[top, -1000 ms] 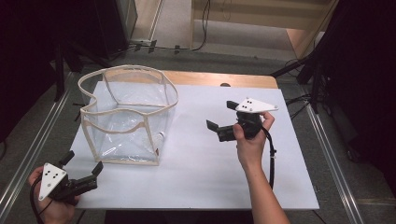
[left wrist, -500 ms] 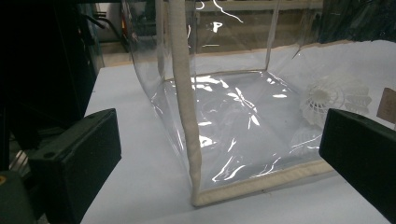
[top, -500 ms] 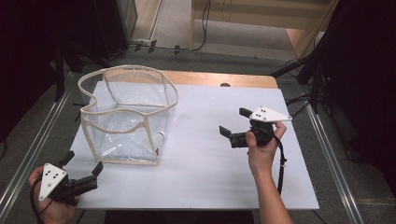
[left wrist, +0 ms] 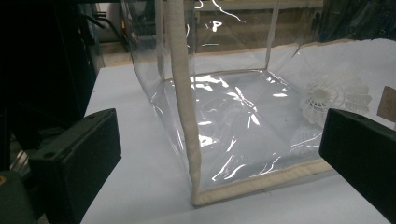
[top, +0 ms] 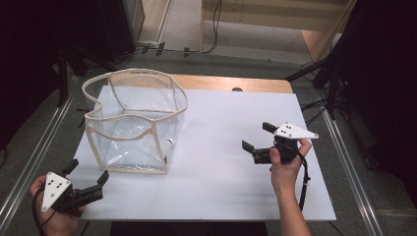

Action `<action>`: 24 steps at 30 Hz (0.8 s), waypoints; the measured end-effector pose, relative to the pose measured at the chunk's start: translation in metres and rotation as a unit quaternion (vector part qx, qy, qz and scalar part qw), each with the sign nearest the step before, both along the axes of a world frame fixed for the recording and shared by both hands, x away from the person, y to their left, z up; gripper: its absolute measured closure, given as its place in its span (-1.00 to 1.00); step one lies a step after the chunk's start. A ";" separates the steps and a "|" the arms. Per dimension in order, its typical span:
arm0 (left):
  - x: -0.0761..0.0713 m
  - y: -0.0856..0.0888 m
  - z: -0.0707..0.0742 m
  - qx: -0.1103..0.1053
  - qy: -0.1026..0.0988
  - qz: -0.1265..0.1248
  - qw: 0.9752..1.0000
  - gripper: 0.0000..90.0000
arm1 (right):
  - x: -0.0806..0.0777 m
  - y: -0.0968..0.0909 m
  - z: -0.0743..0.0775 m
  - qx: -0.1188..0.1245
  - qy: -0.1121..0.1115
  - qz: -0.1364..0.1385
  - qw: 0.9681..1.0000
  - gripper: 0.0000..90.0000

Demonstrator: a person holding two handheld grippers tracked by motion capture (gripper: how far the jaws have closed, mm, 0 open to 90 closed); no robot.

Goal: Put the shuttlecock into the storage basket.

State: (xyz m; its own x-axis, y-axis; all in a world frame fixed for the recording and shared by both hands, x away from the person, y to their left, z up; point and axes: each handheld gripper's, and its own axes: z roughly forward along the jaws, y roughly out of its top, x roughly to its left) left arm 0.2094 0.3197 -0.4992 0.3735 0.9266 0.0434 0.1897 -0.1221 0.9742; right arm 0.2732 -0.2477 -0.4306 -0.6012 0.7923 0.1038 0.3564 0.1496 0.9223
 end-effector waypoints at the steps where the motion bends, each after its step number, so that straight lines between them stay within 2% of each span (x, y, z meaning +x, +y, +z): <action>1: 0.000 0.000 0.000 0.000 0.000 0.000 1.000 -1.00 | -0.001 -0.001 -0.002 0.000 0.002 -0.002 1.000 -1.00; 13: 0.000 0.000 0.000 0.003 0.000 -0.001 1.000 -1.00 | -0.014 -0.019 -0.019 0.000 0.002 -0.015 1.000 -1.00; 24: 0.000 -0.001 0.000 0.003 0.001 -0.002 1.000 -1.00 | -0.025 -0.036 -0.035 -0.004 0.011 -0.032 0.999 -1.00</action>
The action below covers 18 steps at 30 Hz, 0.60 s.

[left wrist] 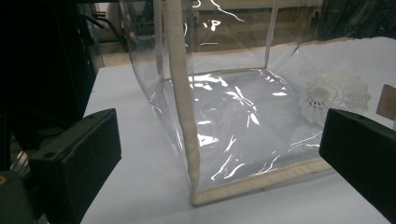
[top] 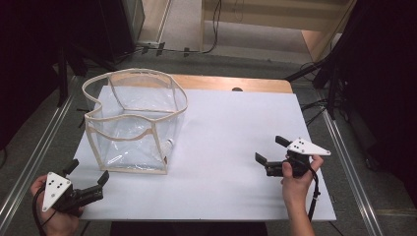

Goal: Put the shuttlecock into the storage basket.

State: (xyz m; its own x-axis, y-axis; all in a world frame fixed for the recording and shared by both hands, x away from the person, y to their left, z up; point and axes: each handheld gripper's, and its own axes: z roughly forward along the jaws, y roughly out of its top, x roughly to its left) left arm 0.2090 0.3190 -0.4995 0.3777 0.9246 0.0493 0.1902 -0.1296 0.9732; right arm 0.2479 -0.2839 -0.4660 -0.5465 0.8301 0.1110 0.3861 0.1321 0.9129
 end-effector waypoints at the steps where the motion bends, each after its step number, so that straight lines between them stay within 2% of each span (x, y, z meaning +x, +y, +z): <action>1: 0.000 0.000 0.000 0.000 0.000 -0.001 1.000 -1.00 | -0.001 -0.001 -0.001 0.001 0.002 -0.001 1.000 -1.00; 18: 0.000 0.000 0.000 -0.001 0.000 -0.001 1.000 -1.00 | -0.018 -0.026 -0.023 0.003 0.006 -0.029 1.000 -1.00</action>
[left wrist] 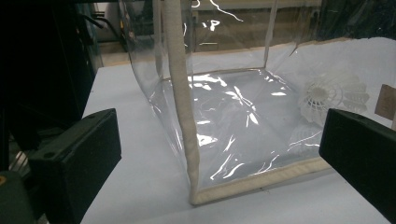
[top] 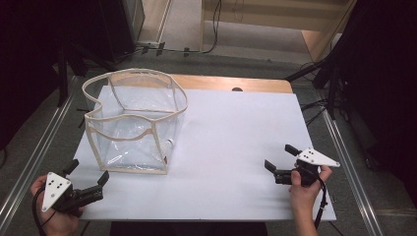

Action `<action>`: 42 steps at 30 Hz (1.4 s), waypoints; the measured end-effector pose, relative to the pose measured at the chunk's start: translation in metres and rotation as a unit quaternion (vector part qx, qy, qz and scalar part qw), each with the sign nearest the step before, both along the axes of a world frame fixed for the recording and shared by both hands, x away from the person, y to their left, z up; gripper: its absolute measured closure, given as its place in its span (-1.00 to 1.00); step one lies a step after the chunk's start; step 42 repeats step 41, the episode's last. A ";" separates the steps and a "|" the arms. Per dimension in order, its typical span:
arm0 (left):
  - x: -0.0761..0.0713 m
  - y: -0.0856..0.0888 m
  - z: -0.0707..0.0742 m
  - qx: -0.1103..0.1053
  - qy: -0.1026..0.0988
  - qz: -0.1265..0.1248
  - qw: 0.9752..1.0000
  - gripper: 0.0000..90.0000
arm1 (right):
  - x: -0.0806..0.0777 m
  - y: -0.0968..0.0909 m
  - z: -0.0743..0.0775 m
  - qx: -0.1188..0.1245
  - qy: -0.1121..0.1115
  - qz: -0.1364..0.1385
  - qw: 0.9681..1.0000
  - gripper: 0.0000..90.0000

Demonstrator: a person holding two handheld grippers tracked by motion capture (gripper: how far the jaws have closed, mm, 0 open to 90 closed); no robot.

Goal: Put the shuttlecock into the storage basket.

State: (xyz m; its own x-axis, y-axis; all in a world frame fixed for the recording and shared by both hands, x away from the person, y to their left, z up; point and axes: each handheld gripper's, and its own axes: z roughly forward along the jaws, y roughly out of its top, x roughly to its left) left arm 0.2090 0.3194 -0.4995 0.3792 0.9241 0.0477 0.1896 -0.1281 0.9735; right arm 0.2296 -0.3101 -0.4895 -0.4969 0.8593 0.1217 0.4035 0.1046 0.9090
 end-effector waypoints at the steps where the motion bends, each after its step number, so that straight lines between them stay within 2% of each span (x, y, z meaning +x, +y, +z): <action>1: 0.000 0.000 0.000 0.000 0.000 0.000 1.000 -1.00 | -0.001 -0.001 -0.001 0.001 0.001 -0.002 1.000 -1.00; 16: 0.000 0.000 0.000 0.000 0.001 -0.001 1.000 -1.00 | -0.016 -0.024 -0.010 0.006 0.006 -0.023 1.000 -1.00; 27: 0.000 0.000 0.000 0.002 0.004 0.002 1.000 -1.00 | -0.024 -0.037 -0.014 0.010 0.000 -0.034 0.999 -1.00; 33: 0.001 0.000 0.000 0.002 0.005 0.002 1.000 -1.00 | -0.030 -0.050 -0.016 0.031 -0.002 -0.053 0.998 -1.00; 39: 0.002 0.000 0.000 0.002 0.009 0.005 1.000 -1.00 | -0.033 -0.057 -0.020 0.022 0.006 -0.061 0.998 -1.00; 42: 0.002 0.000 0.000 0.002 0.009 0.005 1.000 -1.00 | -0.032 -0.058 -0.021 0.026 0.008 -0.059 0.998 -1.00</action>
